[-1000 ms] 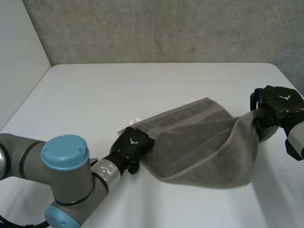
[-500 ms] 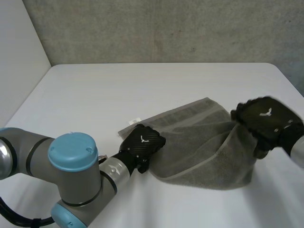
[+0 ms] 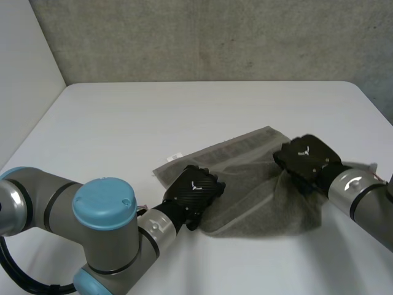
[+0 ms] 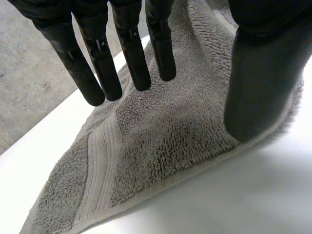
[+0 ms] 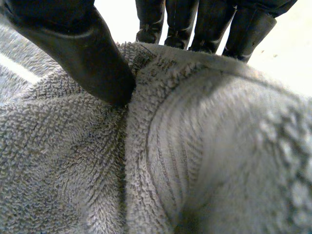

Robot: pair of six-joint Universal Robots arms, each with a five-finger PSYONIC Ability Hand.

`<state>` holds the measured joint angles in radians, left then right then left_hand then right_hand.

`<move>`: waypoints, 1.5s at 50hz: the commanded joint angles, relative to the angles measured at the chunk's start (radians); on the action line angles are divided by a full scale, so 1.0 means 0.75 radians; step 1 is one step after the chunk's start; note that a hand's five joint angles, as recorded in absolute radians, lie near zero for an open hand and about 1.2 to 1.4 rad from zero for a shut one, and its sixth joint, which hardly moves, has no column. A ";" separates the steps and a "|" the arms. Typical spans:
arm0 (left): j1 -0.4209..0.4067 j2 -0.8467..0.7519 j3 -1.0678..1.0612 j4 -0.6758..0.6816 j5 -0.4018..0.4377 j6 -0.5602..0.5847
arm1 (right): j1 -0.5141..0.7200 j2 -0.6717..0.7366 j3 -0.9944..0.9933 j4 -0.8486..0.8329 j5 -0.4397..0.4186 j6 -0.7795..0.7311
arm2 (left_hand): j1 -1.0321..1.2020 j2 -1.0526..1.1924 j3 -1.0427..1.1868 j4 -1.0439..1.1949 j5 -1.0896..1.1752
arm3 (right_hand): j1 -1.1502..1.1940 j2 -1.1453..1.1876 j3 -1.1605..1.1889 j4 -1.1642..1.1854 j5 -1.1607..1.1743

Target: Fold the towel.

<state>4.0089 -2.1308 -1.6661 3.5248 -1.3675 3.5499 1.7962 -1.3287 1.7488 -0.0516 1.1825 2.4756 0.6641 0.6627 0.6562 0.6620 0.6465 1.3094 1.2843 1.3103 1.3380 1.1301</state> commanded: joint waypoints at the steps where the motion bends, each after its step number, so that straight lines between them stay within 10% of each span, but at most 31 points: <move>1: -0.001 -0.020 0.031 -0.004 -0.005 -0.011 | 0.051 -0.118 -0.104 -0.001 0.027 0.309 | -0.228 -0.227 -0.218 -0.226 -0.438 | 0.116 0.149 0.115 0.078 0.122; 23: -0.003 -0.127 0.152 -0.002 -0.019 -0.019 | 0.047 -0.362 -0.006 -0.013 0.250 0.640 | -0.323 -0.321 -0.313 -0.320 -0.532 | 0.116 0.149 0.115 0.078 0.122; 33: -0.025 -0.157 0.219 0.000 -0.048 -0.281 | 0.047 -0.390 0.028 -0.015 0.250 0.706 | 0.812 0.814 0.823 0.815 0.603 | 0.116 0.149 0.115 0.078 0.122; 45: -0.089 -0.061 0.199 -0.126 -0.022 -0.444 | 0.047 -0.384 0.033 -0.023 0.250 0.696 | -0.389 -0.387 -0.378 -0.386 -0.598 | 0.116 0.149 0.115 0.078 0.122; 75: -0.015 -0.010 0.217 -0.333 0.095 -0.548 | 0.045 -0.360 0.061 -0.074 0.250 0.686 | -0.562 -0.560 -0.551 -0.559 -0.771 | 0.116 0.149 0.115 0.078 0.122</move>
<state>3.9897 -2.1237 -1.5188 3.2755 -1.3112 3.1983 1.8305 -1.5982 1.7881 -0.1034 1.3699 2.9900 0.3277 0.3170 0.3129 0.3276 0.2917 1.3116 1.2843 1.3286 1.3380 1.1301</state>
